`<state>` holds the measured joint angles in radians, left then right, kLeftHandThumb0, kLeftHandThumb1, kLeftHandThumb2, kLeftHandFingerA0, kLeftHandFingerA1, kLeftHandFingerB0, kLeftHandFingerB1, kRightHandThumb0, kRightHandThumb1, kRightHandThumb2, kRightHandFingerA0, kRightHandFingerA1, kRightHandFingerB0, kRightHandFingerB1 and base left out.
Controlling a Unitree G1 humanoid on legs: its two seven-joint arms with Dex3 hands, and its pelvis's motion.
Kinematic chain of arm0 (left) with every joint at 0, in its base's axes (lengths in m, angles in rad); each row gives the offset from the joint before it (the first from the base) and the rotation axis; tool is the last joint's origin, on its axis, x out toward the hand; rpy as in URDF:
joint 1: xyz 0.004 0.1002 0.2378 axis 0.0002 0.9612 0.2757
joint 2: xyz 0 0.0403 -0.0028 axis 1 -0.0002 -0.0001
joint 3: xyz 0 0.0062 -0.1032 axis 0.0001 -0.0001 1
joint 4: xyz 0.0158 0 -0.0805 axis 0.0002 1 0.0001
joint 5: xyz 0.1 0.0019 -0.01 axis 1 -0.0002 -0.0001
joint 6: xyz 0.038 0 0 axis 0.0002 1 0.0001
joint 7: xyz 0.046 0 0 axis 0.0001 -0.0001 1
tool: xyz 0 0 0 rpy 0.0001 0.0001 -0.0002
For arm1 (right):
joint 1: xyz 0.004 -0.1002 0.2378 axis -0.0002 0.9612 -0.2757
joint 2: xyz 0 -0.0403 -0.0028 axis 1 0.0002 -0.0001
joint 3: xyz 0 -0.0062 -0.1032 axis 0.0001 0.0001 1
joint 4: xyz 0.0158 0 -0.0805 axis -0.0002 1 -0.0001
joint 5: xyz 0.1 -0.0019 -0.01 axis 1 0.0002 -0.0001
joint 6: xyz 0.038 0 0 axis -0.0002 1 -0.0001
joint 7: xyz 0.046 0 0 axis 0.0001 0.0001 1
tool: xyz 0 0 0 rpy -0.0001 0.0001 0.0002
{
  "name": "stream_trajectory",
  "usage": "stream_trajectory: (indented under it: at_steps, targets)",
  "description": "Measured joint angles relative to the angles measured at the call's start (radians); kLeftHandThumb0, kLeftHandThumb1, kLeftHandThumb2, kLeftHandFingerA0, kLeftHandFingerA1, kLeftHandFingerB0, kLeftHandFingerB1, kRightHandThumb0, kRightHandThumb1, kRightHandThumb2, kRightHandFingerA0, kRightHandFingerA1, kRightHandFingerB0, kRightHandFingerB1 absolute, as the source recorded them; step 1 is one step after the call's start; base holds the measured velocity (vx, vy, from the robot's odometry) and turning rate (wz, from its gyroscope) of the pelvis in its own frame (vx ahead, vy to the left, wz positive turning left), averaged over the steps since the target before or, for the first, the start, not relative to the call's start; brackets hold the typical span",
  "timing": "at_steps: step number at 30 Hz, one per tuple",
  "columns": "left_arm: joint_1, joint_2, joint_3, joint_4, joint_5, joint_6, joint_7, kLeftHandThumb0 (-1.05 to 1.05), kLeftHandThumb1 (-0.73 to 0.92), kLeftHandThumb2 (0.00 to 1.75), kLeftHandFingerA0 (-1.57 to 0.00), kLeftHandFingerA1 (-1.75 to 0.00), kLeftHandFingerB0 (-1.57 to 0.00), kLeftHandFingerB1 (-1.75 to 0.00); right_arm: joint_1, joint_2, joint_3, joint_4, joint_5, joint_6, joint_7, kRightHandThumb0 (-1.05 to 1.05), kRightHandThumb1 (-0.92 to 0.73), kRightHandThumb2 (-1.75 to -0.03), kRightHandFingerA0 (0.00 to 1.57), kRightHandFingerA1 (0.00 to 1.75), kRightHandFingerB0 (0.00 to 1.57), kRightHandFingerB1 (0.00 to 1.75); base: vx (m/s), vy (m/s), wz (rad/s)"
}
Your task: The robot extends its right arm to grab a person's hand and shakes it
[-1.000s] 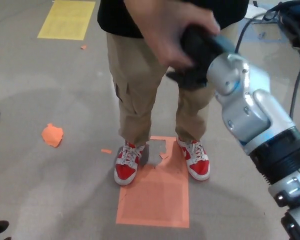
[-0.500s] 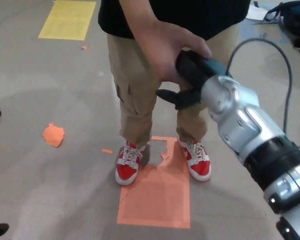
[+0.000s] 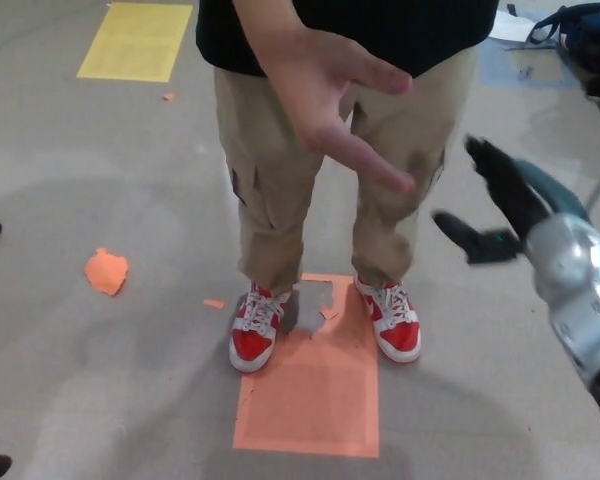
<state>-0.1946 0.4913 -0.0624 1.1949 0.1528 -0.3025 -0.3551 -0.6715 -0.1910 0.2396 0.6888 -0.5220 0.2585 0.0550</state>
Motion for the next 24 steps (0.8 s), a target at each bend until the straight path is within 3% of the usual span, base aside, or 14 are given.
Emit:
stream_trajectory:
  at_steps: [2,3,4,5,6,7,12,13,15,16,18,19,20,24]
  targets:
    - [0.0,0.0,-0.002,0.001,0.001,0.002,0.001,-0.74,0.78,0.95,0.0,-0.17,0.0,-0.17,0.039,-0.021,0.002,0.046,0.003,-0.001,0.0,-0.94,-0.74,-1.03,0.0,0.1,0.0,0.0,0.0,0.0,0.0]
    - [-0.001,0.0,-0.005,0.001,0.002,0.003,0.001,-0.71,0.79,1.1,0.0,-0.24,0.0,-0.23,0.046,-0.025,0.004,0.064,0.004,-0.002,0.0,-0.92,-0.72,-1.02,0.0,0.11,0.0,0.01,0.0,0.0,0.0]
    - [-0.001,0.0,-0.007,0.001,0.003,0.003,0.003,-0.66,0.92,0.74,0.0,-0.14,0.0,-0.16,0.051,-0.03,0.006,0.085,0.005,-0.003,-0.001,-0.9,-0.72,-1.02,0.0,0.12,0.0,0.03,0.0,0.0,0.0]
    - [-0.001,0.0,-0.008,0.001,0.003,0.004,0.003,-0.66,0.92,0.74,0.0,-0.14,0.0,-0.16,0.055,-0.033,0.007,0.108,0.008,-0.005,-0.001,-0.9,-0.72,-1.02,0.0,0.12,0.0,0.03,0.0,0.0,0.0]
    - [-0.002,0.0,-0.008,0.001,0.003,0.003,0.004,-0.74,0.77,0.96,0.0,-0.17,0.0,-0.17,0.059,-0.036,0.007,0.136,0.011,-0.008,-0.002,-0.86,-0.69,-1.02,0.0,0.16,0.0,0.07,0.0,0.0,0.0]
    - [-0.001,0.0,-0.008,0.001,0.003,0.003,0.004,-0.73,0.79,1.09,0.0,-0.23,0.0,-0.21,0.063,-0.037,0.007,0.159,0.014,-0.011,-0.002,-0.85,-0.68,-0.99,0.0,0.15,0.0,0.06,0.0,0.0,0.0]
    - [0.01,0.0,-0.007,-0.003,0.002,0.003,0.003,-0.71,0.8,1.1,0.0,-0.24,0.0,-0.23,0.091,-0.033,-0.015,0.341,0.04,-0.038,-0.002,-0.83,-0.68,-0.98,0.0,0.13,0.0,0.07,0.0,0.0,0.0]
    - [0.013,0.0,-0.007,-0.004,0.002,0.003,0.003,-0.65,0.92,0.73,-0.01,-0.16,0.0,-0.17,0.1,-0.029,-0.021,0.38,0.049,-0.044,-0.002,-0.86,-0.71,-1.01,0.0,0.14,0.0,0.06,0.0,0.0,0.0]
    - [0.012,0.0,-0.008,-0.004,0.002,0.003,0.003,-0.67,0.92,0.73,-0.01,-0.16,-0.01,-0.17,0.114,-0.023,-0.036,0.44,0.061,-0.058,-0.002,-0.84,-0.72,-1.01,0.0,0.15,0.0,0.06,0.0,0.0,0.0]
    - [0.01,0.0,-0.008,-0.004,0.003,0.004,0.004,-0.72,0.79,1.1,0.0,-0.23,0.0,-0.22,0.128,-0.018,-0.046,0.482,0.068,-0.069,-0.002,-0.85,-0.73,-1.01,0.0,0.15,0.0,0.05,0.0,0.0,0.0]
    - [0.011,-0.001,-0.01,-0.006,0.003,0.003,0.005,-0.79,0.8,1.11,0.0,-0.21,0.0,-0.21,0.165,-0.015,-0.065,0.523,0.085,-0.094,-0.004,-0.85,-0.73,-0.99,0.0,0.13,0.0,0.03,0.0,0.0,0.0]
    - [0.012,-0.002,-0.01,-0.006,0.003,0.003,0.005,-0.82,0.82,1.11,0.0,-0.2,0.0,-0.2,0.179,-0.015,-0.074,0.535,0.092,-0.101,-0.004,-0.71,-0.84,-0.65,0.0,0.17,0.0,0.02,0.0,0.0,0.0]
    - [0.013,-0.004,-0.01,-0.005,0.003,0.003,0.005,-0.83,0.81,1.11,0.0,-0.19,0.0,-0.18,0.195,-0.015,-0.086,0.551,0.101,-0.11,-0.004,-0.82,-0.74,-1.03,0.0,0.18,0.0,0.09,0.0,0.0,0.0]
    - [0.023,-0.013,-0.017,-0.006,0.004,0.002,0.009,-0.78,0.8,1.09,0.0,-0.21,0.0,-0.2,0.229,-0.015,-0.093,0.59,0.115,-0.134,-0.002,-0.8,-0.73,-1.02,0.0,0.21,0.0,0.09,0.0,0.0,0.0]
